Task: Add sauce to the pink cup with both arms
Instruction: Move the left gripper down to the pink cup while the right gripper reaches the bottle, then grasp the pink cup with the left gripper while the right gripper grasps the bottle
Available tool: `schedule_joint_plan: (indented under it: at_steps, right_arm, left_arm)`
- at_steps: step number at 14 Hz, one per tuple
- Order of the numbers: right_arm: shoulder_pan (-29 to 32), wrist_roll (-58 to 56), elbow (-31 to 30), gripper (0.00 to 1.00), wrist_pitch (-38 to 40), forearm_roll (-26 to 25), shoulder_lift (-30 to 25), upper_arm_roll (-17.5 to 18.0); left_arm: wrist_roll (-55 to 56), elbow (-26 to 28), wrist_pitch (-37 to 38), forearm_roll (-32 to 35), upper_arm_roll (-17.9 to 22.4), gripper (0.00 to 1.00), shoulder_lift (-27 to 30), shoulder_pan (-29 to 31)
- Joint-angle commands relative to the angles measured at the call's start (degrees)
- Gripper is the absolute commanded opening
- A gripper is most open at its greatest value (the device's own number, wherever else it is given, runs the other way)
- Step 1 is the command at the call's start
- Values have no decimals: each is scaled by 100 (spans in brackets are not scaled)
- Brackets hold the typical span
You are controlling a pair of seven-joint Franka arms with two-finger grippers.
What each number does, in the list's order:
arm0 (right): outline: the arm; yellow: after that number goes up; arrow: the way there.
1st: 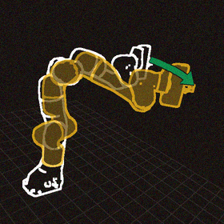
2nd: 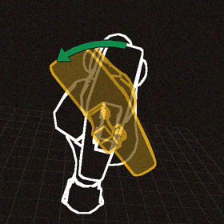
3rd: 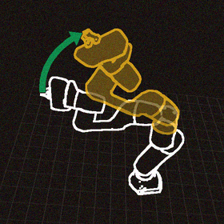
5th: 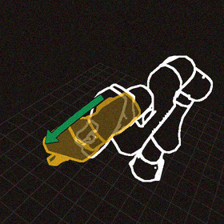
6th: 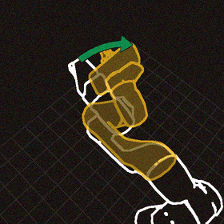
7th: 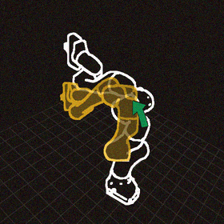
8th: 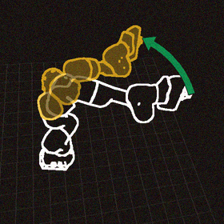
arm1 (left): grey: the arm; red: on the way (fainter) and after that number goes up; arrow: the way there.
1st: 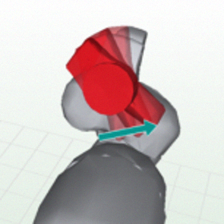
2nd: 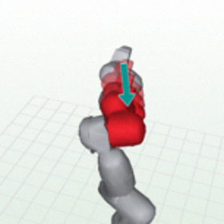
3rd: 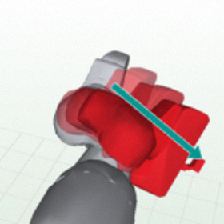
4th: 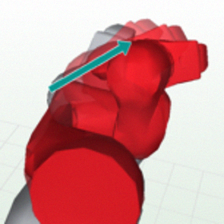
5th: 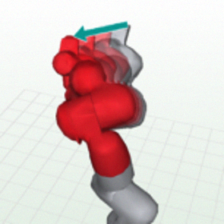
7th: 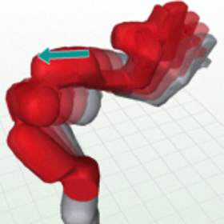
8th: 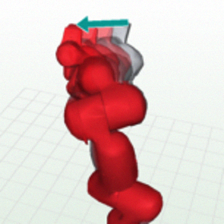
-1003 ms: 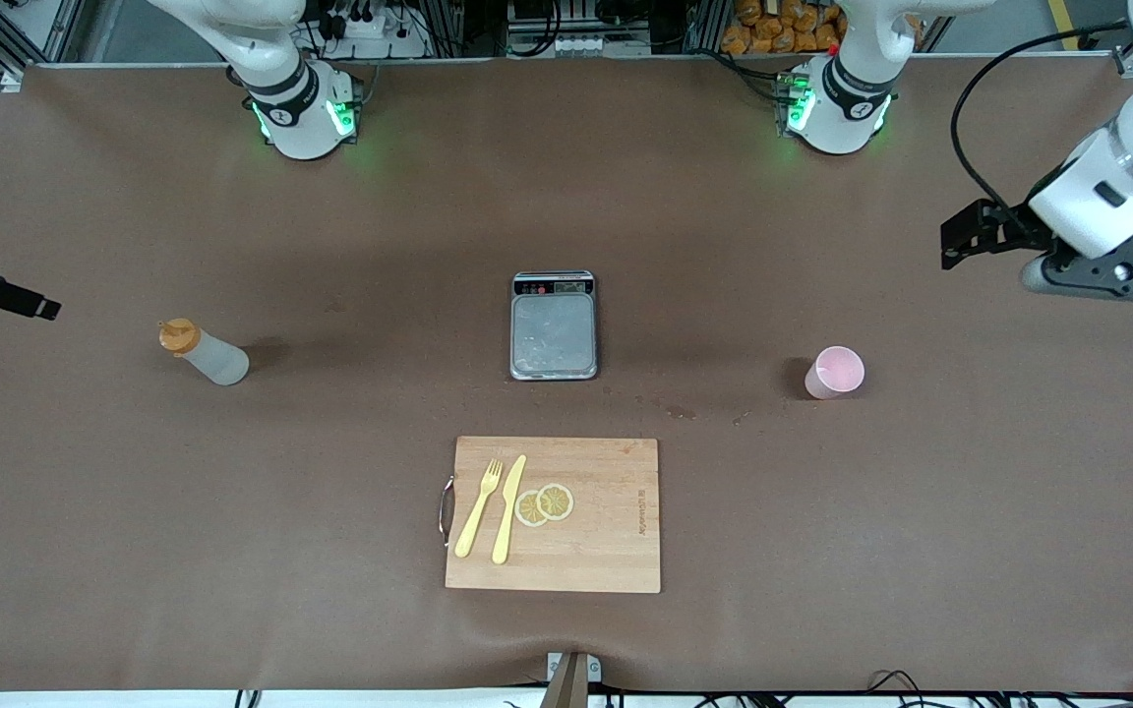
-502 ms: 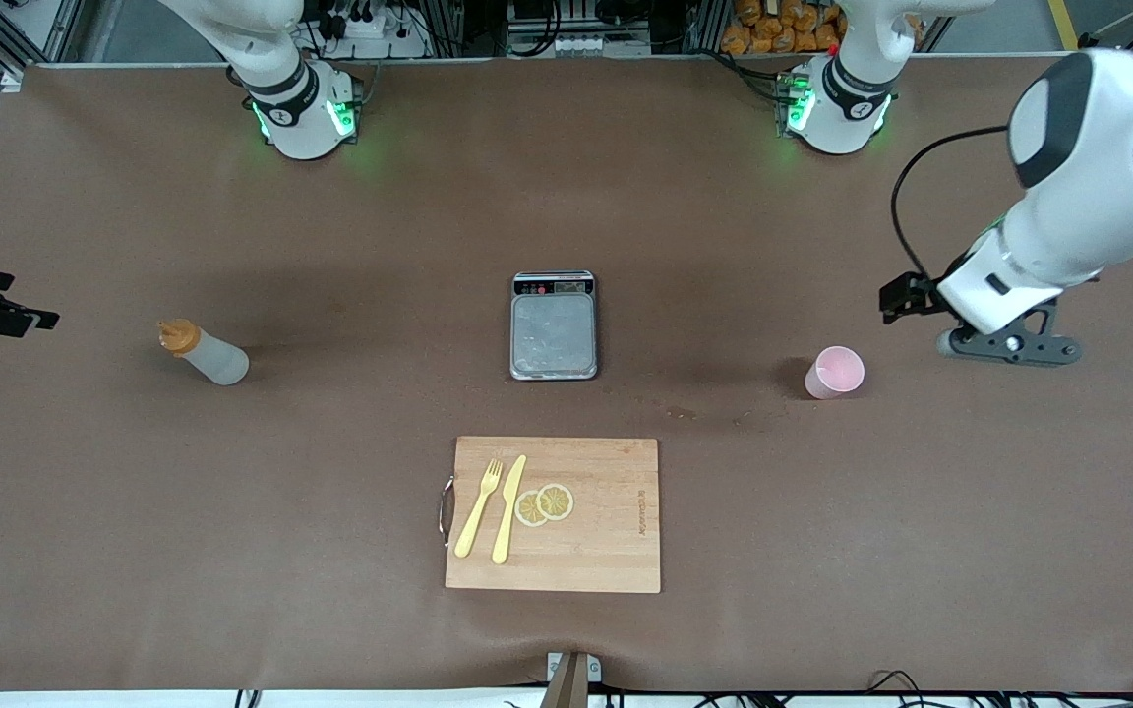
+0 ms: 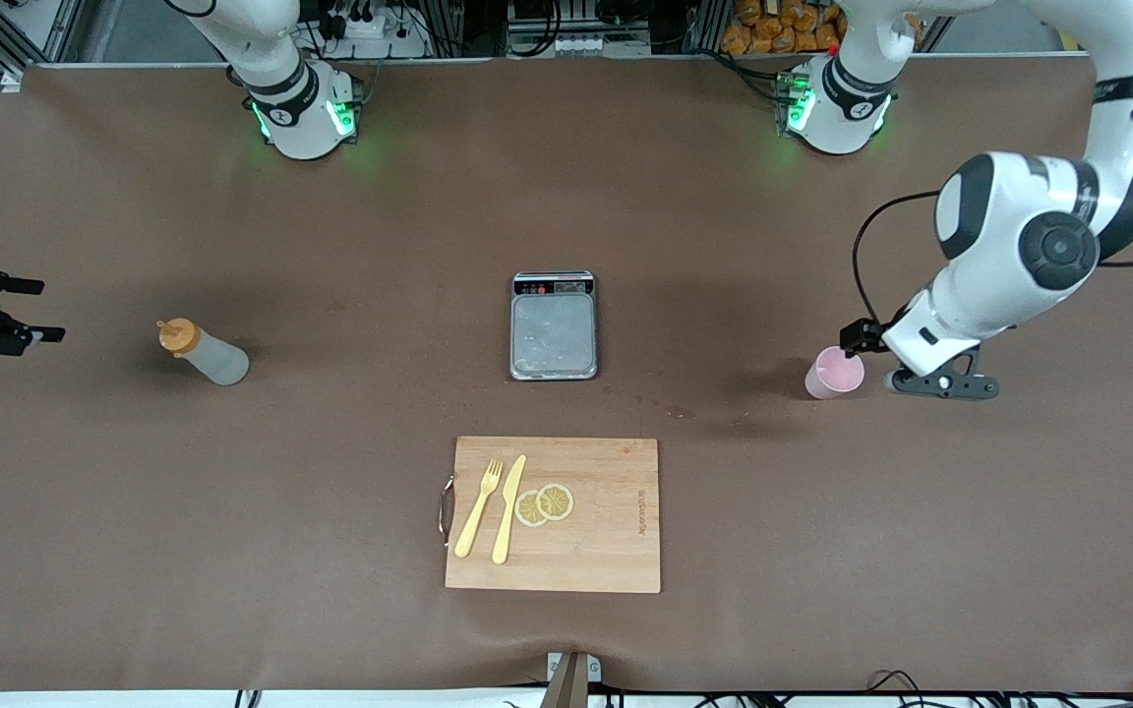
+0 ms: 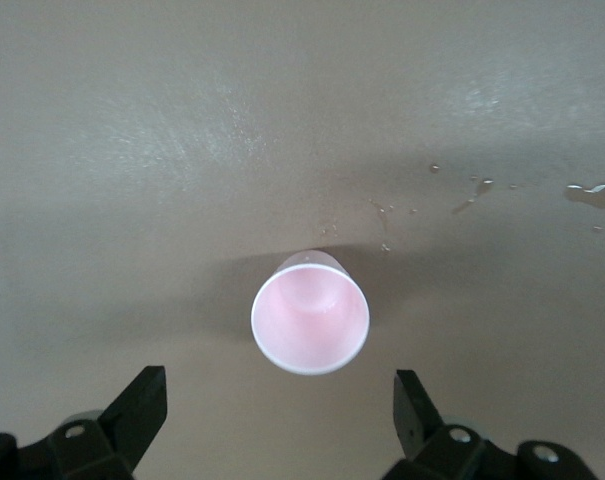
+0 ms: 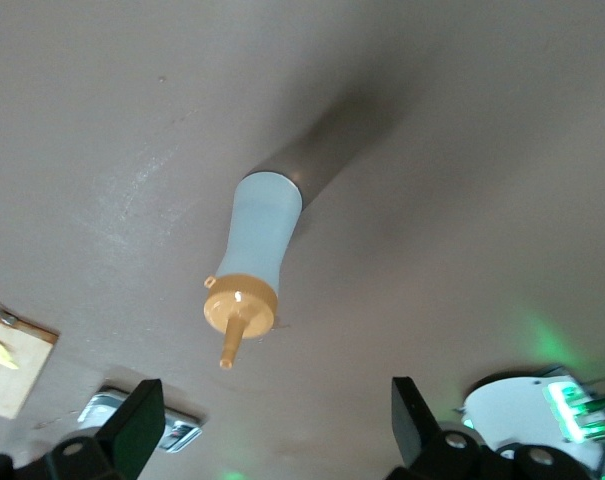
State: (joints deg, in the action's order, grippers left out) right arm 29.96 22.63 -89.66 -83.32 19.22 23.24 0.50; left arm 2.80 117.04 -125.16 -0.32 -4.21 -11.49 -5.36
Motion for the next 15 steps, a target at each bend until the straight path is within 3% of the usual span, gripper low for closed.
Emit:
schedule_joint_plan:
  at_steps: [1,8,15]
  right_arm:
    - [378,268,186,100,105,633,522,99]
    - [924,382,186,100,96,1838,1551,99]
    - [924,374,177,100,114,1981,2114,108]
  left_arm:
    - [63,204,-421,-65,-36,100,-265,96]
    - [63,178,-544,-65,-36,100,-767,377]
    - [63,152,-694,-65,-36,100,-1109,360]
